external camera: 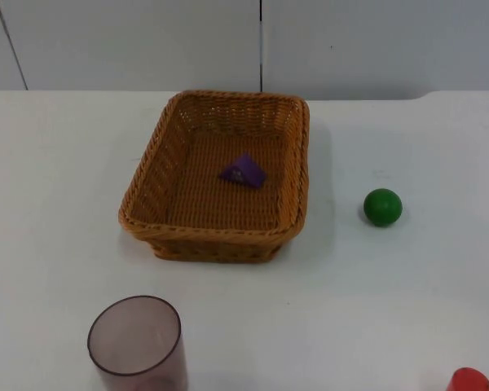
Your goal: Pick up the basket with the left hand and place the triangular block into the basket with the right hand.
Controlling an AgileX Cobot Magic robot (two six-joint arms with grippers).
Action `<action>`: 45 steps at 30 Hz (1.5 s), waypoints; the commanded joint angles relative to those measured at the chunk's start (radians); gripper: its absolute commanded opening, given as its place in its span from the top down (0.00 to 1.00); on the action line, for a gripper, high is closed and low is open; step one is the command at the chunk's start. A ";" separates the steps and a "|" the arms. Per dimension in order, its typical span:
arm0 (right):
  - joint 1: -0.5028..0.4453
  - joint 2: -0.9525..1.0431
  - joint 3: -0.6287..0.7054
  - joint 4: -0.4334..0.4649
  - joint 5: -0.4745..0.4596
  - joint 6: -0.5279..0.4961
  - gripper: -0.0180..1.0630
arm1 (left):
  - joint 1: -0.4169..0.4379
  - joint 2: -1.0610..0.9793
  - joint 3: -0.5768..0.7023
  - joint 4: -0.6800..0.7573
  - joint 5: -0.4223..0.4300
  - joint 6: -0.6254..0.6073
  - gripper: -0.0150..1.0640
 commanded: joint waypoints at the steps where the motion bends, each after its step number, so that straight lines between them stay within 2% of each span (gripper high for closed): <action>1: -0.001 -0.028 0.013 -0.007 0.033 0.007 0.18 | -0.002 -0.040 0.025 0.016 0.019 -0.016 0.01; 4: -0.001 -0.075 0.016 -0.026 0.095 0.034 0.18 | -0.002 -0.117 0.057 0.018 0.011 -0.017 0.01; 9: -0.001 -0.123 0.019 -0.032 0.187 0.072 0.18 | -0.002 -0.134 0.054 0.037 0.028 -0.019 0.01; 12: -0.001 -0.145 0.031 -0.034 0.210 0.100 0.18 | -0.002 -0.134 0.054 0.037 0.028 -0.020 0.01; 15: -0.001 -0.166 0.062 -0.034 0.214 0.100 0.18 | -0.002 -0.134 0.054 0.037 0.029 -0.023 0.01; 17: -0.001 -0.193 0.108 -0.057 0.220 0.128 0.18 | -0.002 -0.134 0.054 0.037 0.029 -0.023 0.01; 20: -0.001 -0.210 0.109 -0.080 0.225 0.164 0.18 | -0.002 -0.134 0.050 0.037 0.046 -0.036 0.01; 25: -0.001 -0.248 0.109 -0.080 0.221 0.166 0.18 | -0.002 -0.134 0.046 0.038 0.086 -0.042 0.01; 28: -0.001 -0.248 0.109 -0.080 0.250 0.166 0.18 | -0.002 -0.134 0.063 0.044 0.150 -0.042 0.01; 33: -0.001 -0.248 0.138 -0.080 0.316 0.159 0.18 | -0.002 -0.134 0.065 0.044 0.155 -0.047 0.01; 40: -0.001 -0.248 0.135 -0.069 0.314 0.140 0.18 | -0.002 -0.134 0.074 0.106 0.162 -0.114 0.01; 45: -0.001 -0.248 0.135 -0.064 0.314 0.134 0.18 | -0.002 -0.134 0.074 0.108 0.162 -0.118 0.01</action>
